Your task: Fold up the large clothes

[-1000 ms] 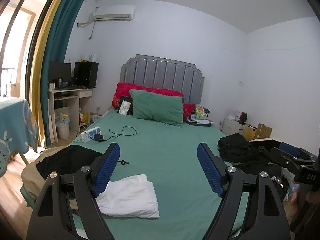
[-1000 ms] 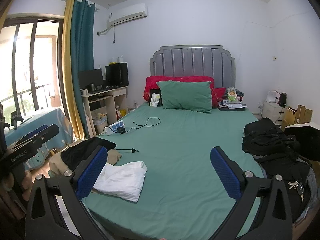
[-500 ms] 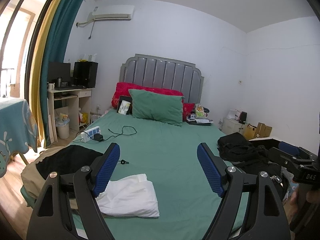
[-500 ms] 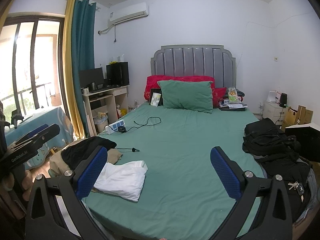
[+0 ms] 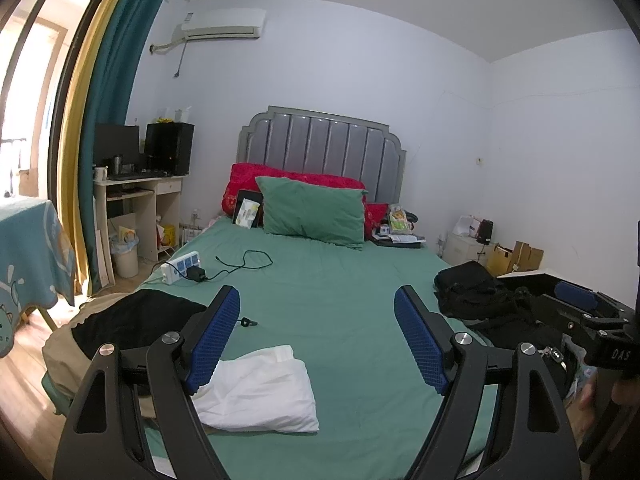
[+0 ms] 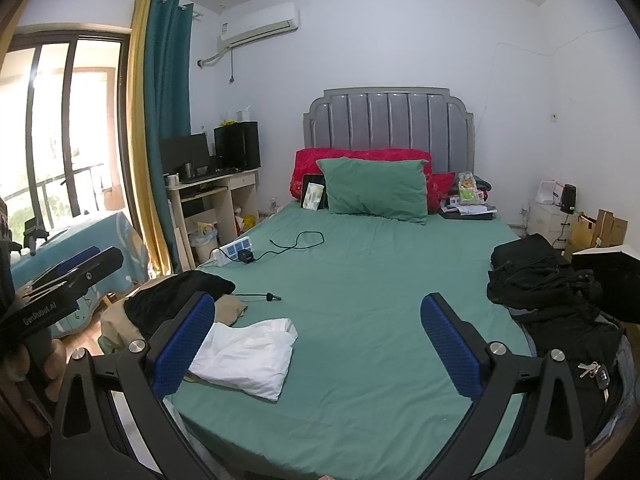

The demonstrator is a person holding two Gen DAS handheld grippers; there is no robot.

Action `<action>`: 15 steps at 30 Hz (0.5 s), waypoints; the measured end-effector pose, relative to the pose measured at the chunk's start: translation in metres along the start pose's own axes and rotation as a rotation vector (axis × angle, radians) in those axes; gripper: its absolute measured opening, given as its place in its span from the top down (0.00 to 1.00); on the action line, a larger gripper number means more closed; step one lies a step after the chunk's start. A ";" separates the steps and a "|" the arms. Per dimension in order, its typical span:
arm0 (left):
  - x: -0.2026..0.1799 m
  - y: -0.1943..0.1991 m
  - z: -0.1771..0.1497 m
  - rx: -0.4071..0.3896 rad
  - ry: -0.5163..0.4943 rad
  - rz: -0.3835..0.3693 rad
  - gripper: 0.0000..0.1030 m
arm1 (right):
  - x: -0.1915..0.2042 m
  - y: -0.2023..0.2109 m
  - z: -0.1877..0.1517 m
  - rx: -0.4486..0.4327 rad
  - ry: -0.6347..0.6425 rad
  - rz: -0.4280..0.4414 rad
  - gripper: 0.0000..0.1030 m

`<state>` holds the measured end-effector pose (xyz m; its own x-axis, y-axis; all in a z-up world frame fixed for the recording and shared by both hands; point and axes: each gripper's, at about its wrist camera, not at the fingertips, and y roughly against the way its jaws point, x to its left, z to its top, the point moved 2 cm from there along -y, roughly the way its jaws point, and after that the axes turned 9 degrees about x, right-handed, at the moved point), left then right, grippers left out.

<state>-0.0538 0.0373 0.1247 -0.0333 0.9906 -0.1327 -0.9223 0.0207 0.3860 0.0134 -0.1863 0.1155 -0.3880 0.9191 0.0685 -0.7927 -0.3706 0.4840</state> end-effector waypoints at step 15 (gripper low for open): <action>0.006 -0.004 0.000 0.021 -0.016 -0.011 0.20 | 0.000 0.002 -0.005 0.007 0.002 0.008 0.01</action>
<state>-0.0508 0.0430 0.1221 -0.0169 0.9923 -0.1227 -0.9142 0.0343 0.4039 0.0099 -0.1879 0.1121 -0.3952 0.9158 0.0711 -0.7864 -0.3773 0.4891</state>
